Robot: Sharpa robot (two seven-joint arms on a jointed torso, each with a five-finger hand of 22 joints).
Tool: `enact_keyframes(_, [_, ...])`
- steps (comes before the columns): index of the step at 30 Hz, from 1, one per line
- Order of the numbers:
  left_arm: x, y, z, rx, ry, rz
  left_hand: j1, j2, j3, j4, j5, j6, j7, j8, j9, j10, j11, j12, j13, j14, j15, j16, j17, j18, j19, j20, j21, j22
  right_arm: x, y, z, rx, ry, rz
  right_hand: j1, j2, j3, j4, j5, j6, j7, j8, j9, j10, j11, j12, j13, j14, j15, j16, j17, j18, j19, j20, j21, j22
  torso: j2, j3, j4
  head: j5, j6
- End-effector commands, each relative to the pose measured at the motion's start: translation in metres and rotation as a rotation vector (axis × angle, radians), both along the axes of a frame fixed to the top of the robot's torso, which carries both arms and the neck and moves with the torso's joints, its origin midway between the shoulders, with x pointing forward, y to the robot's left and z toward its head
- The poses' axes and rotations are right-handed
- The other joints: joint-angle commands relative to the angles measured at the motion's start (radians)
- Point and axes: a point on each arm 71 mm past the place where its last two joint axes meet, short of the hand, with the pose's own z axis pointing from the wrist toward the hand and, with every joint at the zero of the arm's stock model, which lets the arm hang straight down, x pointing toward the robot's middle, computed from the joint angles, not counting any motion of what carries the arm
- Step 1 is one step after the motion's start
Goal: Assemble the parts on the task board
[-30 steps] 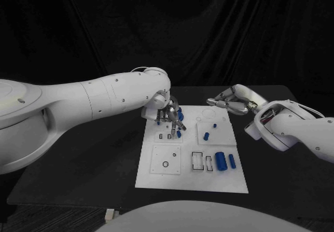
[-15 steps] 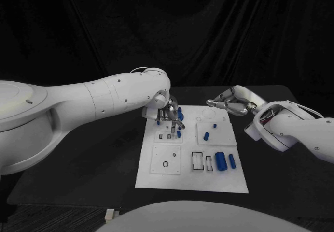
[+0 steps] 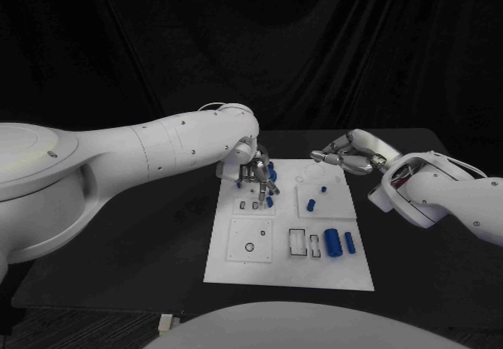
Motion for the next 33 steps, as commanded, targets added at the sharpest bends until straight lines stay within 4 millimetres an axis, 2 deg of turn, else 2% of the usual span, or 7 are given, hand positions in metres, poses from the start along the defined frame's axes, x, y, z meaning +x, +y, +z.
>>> enact_keyframes(1, [-0.001,-0.002,-0.002,-0.012,0.006,0.004,0.009,-0.001,0.005,0.0,0.005,-0.006,0.0,-0.007,-0.002,0.104,0.008,-0.001,0.261,0.104,0.008,0.003,0.263,0.004,0.07,0.005,-0.005,0.225,0.0,0.0,-0.002,-0.008,0.018,-0.004,0.009,-0.001,-0.006,-0.002,0.004,-0.008,0.0,-0.005,-0.002,0.104,0.008,0.004,0.263,0.105,0.004,0.003,0.263,0.012,0.022,0.007,-0.007,0.216,0.0,0.0003,-0.0001,0.0,0.0])
enact_keyframes(33, [-0.004,-0.009,-0.015,-0.007,0.032,-0.001,0.006,-0.007,0.033,-0.012,-0.01,-0.013,0.004,-0.015,-0.005,0.104,0.011,-0.001,0.261,0.104,0.011,0.003,0.263,0.008,0.056,0.007,-0.014,0.209,0.0,0.0,-0.003,-0.009,0.019,-0.001,0.012,0.0,-0.008,-0.001,0.003,-0.008,0.0,-0.005,-0.002,0.104,0.009,0.004,0.263,0.105,0.005,0.003,0.263,0.013,0.021,0.007,-0.009,0.216,-0.001,0.0008,-0.0001,0.001,0.0])
